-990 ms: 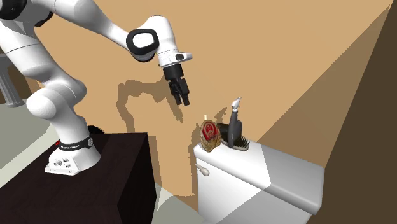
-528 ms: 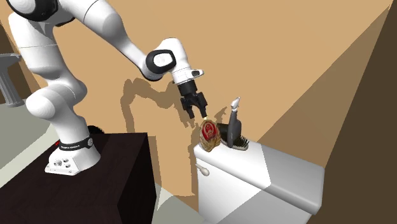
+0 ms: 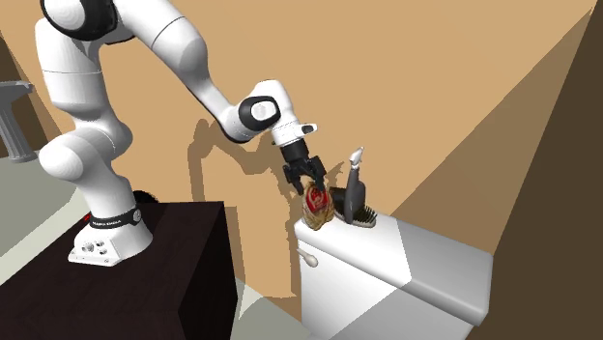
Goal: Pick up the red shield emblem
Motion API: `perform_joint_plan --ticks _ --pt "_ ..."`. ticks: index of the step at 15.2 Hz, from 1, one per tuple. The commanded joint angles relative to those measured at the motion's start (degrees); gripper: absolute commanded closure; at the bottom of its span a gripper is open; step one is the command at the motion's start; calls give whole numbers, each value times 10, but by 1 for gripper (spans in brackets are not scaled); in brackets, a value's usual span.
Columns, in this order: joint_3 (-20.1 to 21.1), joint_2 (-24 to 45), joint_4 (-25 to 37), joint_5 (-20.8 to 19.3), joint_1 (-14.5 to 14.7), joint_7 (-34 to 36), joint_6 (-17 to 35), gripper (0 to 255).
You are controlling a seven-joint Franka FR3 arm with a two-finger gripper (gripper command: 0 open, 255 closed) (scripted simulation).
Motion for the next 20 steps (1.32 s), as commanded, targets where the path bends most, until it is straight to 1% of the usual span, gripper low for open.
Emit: perform_joint_plan --ticks 1,2,4,5,14,20 --pt "-3 12 -1 -18 1 18 10 0" --pt "-6 22 0 -33 2 32 18 0" --pt "-6 22 0 -32 2 32 18 0" --pt "-6 22 -1 -33 2 33 18 255" --pt "-6 22 0 -33 2 32 18 255" --pt "4 -15 1 20 0 -20 -13 255"
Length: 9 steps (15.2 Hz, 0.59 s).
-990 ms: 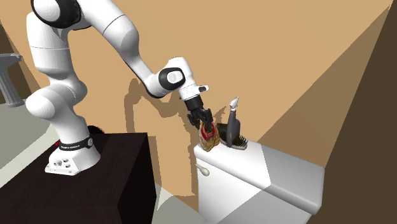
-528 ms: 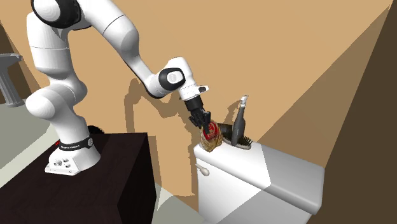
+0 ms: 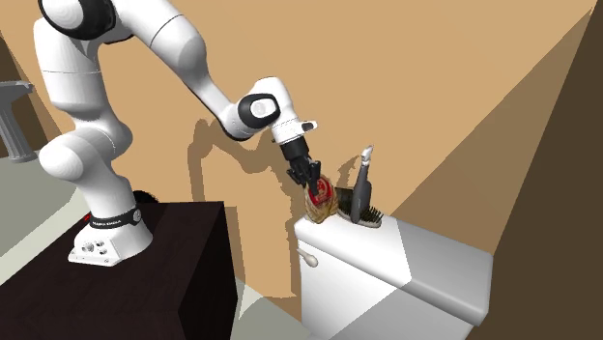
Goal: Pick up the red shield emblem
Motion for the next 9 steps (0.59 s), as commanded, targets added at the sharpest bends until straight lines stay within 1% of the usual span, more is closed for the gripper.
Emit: perform_joint_plan --ticks 1,9 --pt "3 -14 0 18 -1 -19 -11 255" --pt "9 -56 12 76 2 -76 -58 255"
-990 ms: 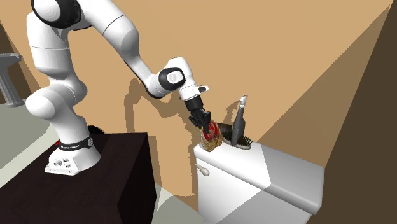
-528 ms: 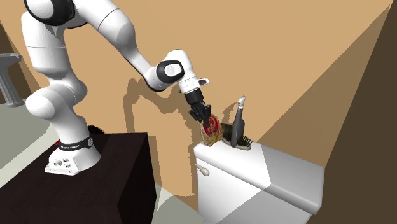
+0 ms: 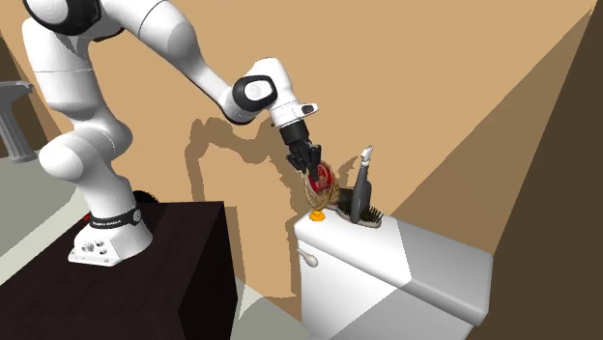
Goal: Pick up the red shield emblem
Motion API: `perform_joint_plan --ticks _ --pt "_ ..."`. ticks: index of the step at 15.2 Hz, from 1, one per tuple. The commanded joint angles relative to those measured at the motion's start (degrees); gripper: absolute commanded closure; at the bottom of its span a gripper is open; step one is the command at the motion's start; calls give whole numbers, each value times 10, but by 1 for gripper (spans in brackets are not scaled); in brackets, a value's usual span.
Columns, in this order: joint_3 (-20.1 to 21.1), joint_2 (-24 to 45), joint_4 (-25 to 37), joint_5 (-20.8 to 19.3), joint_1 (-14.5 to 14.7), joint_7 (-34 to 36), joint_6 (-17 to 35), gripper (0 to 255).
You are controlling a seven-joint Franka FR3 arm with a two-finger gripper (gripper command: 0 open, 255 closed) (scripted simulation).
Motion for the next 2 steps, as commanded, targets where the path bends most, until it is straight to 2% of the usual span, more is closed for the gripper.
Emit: perform_joint_plan --ticks 1,2 --pt "1 -6 2 8 1 -7 -8 255" --pt "1 -6 2 8 1 -7 -8 255"
